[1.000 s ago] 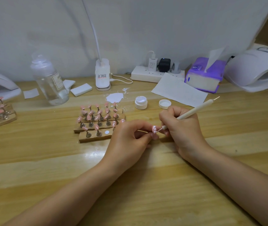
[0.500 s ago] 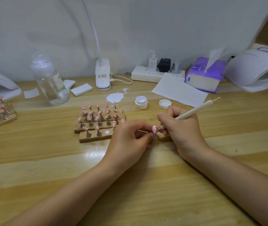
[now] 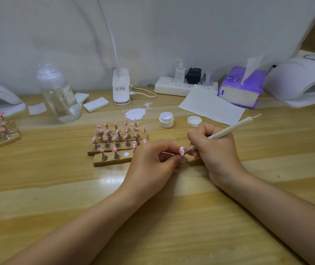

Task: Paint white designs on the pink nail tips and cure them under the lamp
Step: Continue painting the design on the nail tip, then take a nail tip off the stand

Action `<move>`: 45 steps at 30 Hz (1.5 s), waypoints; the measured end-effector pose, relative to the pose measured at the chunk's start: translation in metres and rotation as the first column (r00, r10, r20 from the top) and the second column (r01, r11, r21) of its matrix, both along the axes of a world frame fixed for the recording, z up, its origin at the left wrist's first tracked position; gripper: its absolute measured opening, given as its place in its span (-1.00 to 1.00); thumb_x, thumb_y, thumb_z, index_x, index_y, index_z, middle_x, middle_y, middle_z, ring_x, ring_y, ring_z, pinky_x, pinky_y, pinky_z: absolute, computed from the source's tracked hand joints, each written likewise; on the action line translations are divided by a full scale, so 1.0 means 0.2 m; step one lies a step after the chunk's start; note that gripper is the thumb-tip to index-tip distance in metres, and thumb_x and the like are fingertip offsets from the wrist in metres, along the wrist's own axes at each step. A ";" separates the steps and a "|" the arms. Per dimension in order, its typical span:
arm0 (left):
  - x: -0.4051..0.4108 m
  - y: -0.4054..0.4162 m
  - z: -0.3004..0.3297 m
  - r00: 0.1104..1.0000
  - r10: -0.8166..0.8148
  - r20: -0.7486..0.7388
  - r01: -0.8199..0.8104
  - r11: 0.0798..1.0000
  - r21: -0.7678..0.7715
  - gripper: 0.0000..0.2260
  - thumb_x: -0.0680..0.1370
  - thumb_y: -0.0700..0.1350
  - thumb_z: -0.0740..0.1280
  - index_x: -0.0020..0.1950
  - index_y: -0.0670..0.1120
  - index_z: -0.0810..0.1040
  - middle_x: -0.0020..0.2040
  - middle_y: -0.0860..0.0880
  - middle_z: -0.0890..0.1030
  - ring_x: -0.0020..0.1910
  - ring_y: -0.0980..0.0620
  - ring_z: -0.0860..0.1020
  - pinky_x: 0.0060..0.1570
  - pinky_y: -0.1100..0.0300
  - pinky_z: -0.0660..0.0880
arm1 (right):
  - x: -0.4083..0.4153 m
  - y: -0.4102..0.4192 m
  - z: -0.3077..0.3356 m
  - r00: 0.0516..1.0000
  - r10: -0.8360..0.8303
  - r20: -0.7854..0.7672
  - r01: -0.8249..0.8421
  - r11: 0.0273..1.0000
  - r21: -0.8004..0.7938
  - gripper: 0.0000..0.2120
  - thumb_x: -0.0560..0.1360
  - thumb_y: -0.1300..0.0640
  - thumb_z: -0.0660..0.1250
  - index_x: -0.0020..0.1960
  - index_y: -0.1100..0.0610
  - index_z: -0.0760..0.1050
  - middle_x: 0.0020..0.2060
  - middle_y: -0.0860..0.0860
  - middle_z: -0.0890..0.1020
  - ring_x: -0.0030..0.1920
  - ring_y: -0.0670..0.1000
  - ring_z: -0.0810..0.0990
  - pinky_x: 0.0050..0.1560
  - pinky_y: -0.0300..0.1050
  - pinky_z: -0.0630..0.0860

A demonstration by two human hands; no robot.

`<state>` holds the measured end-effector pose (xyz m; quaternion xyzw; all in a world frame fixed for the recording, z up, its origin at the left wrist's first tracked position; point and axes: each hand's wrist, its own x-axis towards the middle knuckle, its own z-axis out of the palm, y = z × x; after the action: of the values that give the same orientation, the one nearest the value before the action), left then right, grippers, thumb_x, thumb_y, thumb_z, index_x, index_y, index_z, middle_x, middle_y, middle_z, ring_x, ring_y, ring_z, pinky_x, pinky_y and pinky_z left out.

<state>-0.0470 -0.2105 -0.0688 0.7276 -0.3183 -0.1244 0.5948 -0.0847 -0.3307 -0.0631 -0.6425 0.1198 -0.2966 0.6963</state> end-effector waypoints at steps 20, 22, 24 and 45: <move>-0.02 0.05 0.05 0.993 -0.011 -0.120 -0.017 0.974 -0.227 -0.87 0.43 -0.29 0.39 -0.17 -0.07 0.63 -0.25 0.08 0.68 -0.22 0.10 0.67 -0.35 0.32 0.54 | -0.05 0.00 0.04 0.991 -0.132 0.019 0.133 0.990 -0.052 -0.51 0.40 -0.27 0.09 -0.48 0.04 0.47 -0.73 0.03 0.35 -0.68 -0.10 0.30 -0.53 -0.22 0.34; -0.03 0.05 0.05 0.992 -0.013 -0.129 -0.020 0.969 -0.246 -0.86 0.44 -0.29 0.38 -0.16 -0.06 0.64 -0.24 0.07 0.68 -0.21 0.11 0.67 -0.35 0.32 0.55 | -0.05 -0.01 0.05 0.996 -0.053 0.075 0.061 0.991 -0.119 -0.66 0.44 -0.15 0.24 -0.40 0.04 0.41 -0.60 0.02 0.51 -0.57 -0.12 0.43 -0.48 -0.29 0.41; -0.03 0.06 0.06 0.992 -0.012 -0.125 -0.021 0.966 -0.259 -0.87 0.44 -0.28 0.38 -0.13 -0.06 0.65 -0.25 0.05 0.69 -0.21 0.13 0.66 -0.35 0.33 0.54 | -0.06 -0.03 0.05 0.994 0.045 0.099 -0.020 0.972 -0.236 -0.75 0.38 0.02 0.43 -0.27 0.05 0.35 -0.42 -0.04 0.62 -0.36 -0.15 0.58 -0.34 -0.30 0.47; 0.02 0.21 0.25 0.990 -0.102 -0.101 0.101 0.995 -0.019 -0.82 0.41 -0.20 0.44 0.00 -0.06 0.65 -0.21 0.09 0.69 -0.22 0.22 0.64 -0.36 0.37 0.52 | -0.11 0.08 0.10 0.965 0.180 0.189 -0.117 0.945 -0.305 -0.69 0.30 0.24 0.42 -0.20 -0.03 0.31 -0.26 -0.02 0.64 -0.20 -0.02 0.62 -0.19 -0.16 0.54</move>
<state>-0.0423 -0.1693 -0.0189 0.6989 -0.3252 -0.1892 0.6083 -0.1064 -0.3139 -0.0426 -0.7096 -0.0501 -0.3249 0.6233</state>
